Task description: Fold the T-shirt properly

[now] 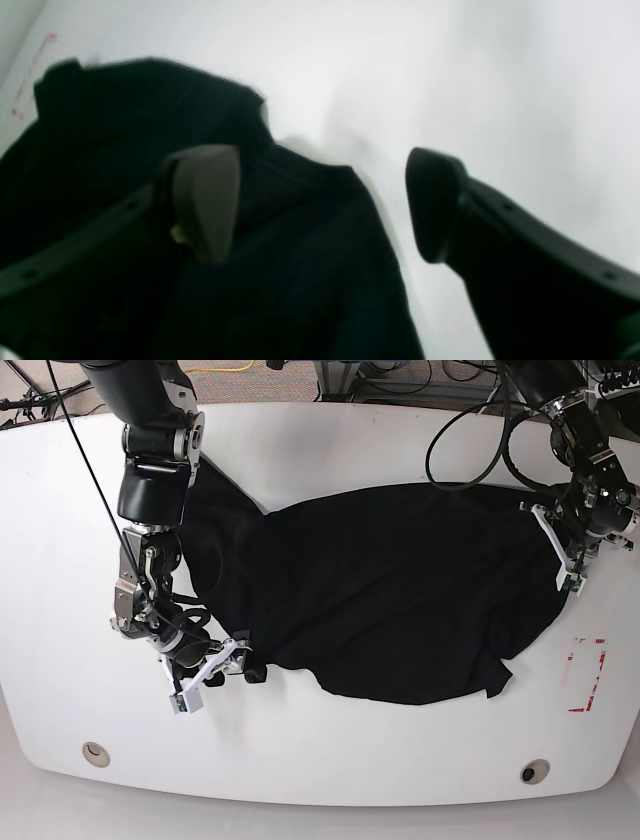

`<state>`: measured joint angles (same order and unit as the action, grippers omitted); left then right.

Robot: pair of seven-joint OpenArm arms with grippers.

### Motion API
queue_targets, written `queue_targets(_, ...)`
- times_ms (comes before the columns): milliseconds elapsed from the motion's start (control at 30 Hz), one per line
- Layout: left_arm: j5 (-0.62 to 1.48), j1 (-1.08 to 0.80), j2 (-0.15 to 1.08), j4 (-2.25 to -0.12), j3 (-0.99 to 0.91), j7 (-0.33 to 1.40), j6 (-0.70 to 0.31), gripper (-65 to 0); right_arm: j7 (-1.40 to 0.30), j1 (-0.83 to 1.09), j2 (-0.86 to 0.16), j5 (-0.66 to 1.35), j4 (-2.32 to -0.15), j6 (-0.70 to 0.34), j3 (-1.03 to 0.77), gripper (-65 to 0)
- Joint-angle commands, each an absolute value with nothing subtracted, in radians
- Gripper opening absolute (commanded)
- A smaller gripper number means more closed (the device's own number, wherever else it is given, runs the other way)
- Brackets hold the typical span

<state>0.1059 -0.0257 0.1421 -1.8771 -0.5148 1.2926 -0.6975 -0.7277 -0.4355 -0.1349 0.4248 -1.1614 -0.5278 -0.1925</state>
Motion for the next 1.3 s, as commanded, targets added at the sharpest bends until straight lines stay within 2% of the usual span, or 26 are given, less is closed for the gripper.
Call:
queue_targets(0,0.109,-0.006,0.159,-1.902,-0.512,1.280,-0.698,-64.4,-0.714,-0.466,-0.148,0.444,-1.211,-0.537,-0.198,-19.0)
queue_targets(100,0.110,-0.004,0.160,-1.904,-0.513,1.280,-0.698,-64.3,-0.718,-0.463,-0.150,0.443,-1.237,-0.539,-0.200,-21.1)
queue_targets(233,0.105,0.010,0.163,-1.906,-0.523,1.281,-0.698,-64.6,-0.724,-0.461,-0.154,0.436,-1.328,-0.539,-0.203,-30.0)
queue_targets(433,0.105,0.044,0.167,-1.909,-0.522,1.288,-0.698,-64.5,-0.744,-0.463,-0.157,0.429,-1.395,-0.540,-0.202,-45.7)
queue_targets(500,0.099,0.073,0.164,-1.899,-0.511,1.287,-0.698,-64.8,-0.767,-0.448,-0.157,0.424,-1.473,-0.554,-0.205,-58.4)
queue_targets(567,0.097,0.081,0.164,-1.899,-0.510,1.292,-0.698,-64.8,-0.774,-0.445,-0.157,0.419,-1.500,-0.556,-0.205,-58.3)
queue_targets(833,0.094,0.091,0.162,-1.904,-0.509,1.308,-0.698,-64.9,-0.789,-0.398,-0.162,0.409,-1.553,-0.560,-0.217,-53.0)
queue_targets(900,0.093,0.089,0.161,-1.904,-0.510,1.306,-0.698,-64.8,-0.787,-0.394,-0.162,0.407,-1.539,-0.562,-0.222,-48.0)
queue_targets(1033,0.090,0.073,0.159,-1.912,-0.513,1.310,-0.698,-64.4,-0.781,-0.387,-0.160,0.403,-1.500,-0.560,-0.232,-30.6)
queue_targets(1100,0.089,0.068,0.158,-1.915,-0.513,1.314,-0.698,-63.9,-0.781,-0.388,-0.158,0.405,-1.482,-0.559,-0.231,-25.1)
queue_targets(1233,0.089,0.059,0.158,-1.924,-0.507,1.324,-0.698,-61.3,-0.776,-0.396,-0.169,0.415,-1.430,-0.563,-0.231,-18.2)
queue_targets(1267,0.088,0.054,0.159,-1.925,-0.506,1.329,-0.698,-58.3,-0.774,-0.397,-0.169,0.417,-1.416,-0.563,-0.231,-17.3)
